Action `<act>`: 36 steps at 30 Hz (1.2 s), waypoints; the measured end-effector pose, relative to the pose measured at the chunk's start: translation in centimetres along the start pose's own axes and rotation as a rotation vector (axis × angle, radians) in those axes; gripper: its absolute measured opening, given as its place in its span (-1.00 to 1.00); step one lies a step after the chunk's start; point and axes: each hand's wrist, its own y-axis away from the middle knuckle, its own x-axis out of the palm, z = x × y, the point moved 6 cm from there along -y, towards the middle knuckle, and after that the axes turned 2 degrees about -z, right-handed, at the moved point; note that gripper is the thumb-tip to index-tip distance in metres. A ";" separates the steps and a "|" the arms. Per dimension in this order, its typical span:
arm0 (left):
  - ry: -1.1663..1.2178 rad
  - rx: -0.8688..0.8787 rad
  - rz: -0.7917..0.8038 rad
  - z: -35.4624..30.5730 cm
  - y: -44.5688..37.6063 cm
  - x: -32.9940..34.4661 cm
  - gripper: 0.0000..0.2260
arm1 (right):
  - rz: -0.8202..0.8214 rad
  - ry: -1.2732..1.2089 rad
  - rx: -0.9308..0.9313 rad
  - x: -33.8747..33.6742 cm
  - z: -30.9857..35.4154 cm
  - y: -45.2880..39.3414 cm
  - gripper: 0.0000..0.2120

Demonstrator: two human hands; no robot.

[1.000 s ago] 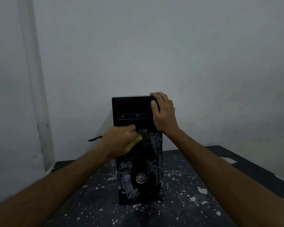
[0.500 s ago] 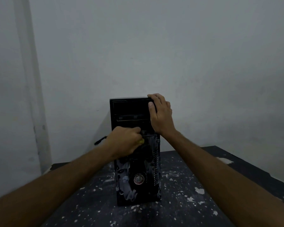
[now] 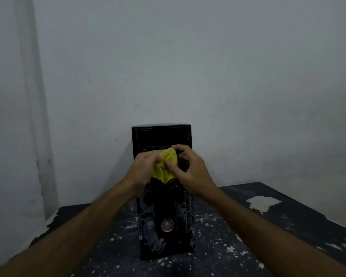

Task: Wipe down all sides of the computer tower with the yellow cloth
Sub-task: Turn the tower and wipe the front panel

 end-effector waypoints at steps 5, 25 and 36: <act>-0.081 0.027 0.184 0.4 0.2 -0.1 -0.51 | -0.012 -0.145 0.116 -1.0 -1.5 -0.6 -0.72; -0.639 0.558 0.032 -1.0 2.2 1.8 -0.42 | -0.108 -0.326 0.247 -1.7 -0.4 2.0 -0.82; -0.718 0.658 -0.239 -3.5 0.9 -5.0 -0.86 | -0.203 -0.091 0.283 -6.9 -4.5 1.1 -0.73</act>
